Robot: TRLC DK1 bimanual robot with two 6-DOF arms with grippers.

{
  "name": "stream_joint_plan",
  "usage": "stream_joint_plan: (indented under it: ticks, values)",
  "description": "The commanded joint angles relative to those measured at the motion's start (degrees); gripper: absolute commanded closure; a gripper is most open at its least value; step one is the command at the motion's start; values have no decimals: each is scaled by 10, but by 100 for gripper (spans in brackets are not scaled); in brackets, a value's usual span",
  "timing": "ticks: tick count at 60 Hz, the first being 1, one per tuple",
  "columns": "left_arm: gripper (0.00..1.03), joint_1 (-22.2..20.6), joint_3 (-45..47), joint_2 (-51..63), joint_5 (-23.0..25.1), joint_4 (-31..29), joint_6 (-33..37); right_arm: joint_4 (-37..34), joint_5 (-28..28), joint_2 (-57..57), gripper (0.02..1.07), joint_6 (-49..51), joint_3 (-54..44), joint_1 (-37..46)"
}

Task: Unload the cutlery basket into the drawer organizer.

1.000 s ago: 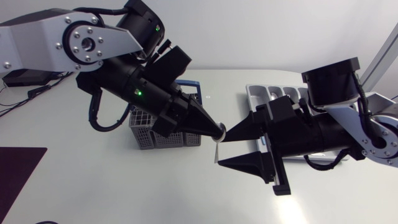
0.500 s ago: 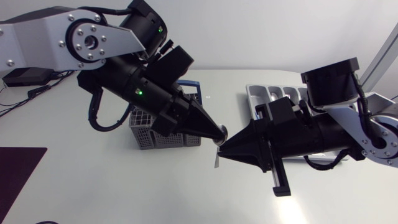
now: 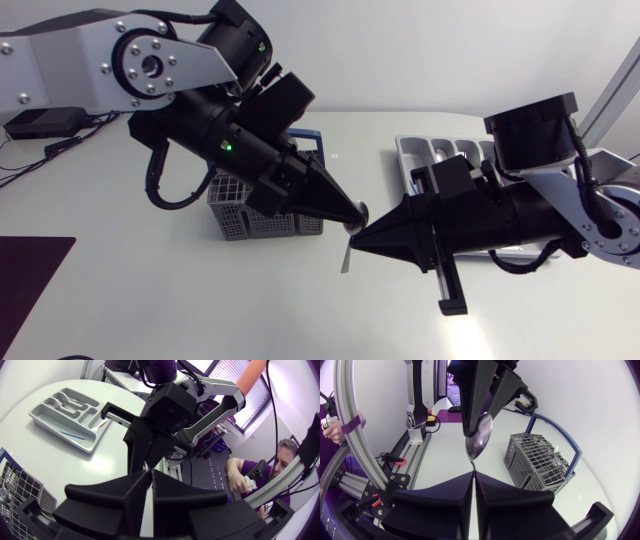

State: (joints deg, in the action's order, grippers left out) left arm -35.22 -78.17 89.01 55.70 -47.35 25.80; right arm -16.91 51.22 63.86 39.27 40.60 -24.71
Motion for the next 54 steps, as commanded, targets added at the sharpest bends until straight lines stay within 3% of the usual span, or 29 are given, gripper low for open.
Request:
stream_joint_plan:
  ticks: [1, 5, 8, 10, 23, 34, 42, 54]
  values:
    - [70, 9, -32, 12, 13, 3, 13, -22, 3, 3, 101, 13, -3, -7]
    - [67, 10, -35, 12, 13, 3, 12, -26, 2, 2, 101, 12, -3, -9]
    - [56, 12, -37, 12, 13, 4, 11, -27, 1, 3, 101, 12, -3, -9]
    - [43, 15, -37, 12, 13, 4, 10, -28, -1, 3, 101, 11, -4, -9]
    - [14, 38, -40, 12, 13, 7, 8, -37, -31, -7, 101, 13, -13, 4]
    - [8, 79, -36, 11, 1, 7, 7, -64, -62, -17, 101, 49, -16, 84]
    - [6, 101, -28, 14, -48, 10, 3, -84, -82, -19, 101, 97, -20, 160]
    - [5, 115, 1, 16, -156, 41, -17, -97, -162, -29, 101, 172, -36, 244]
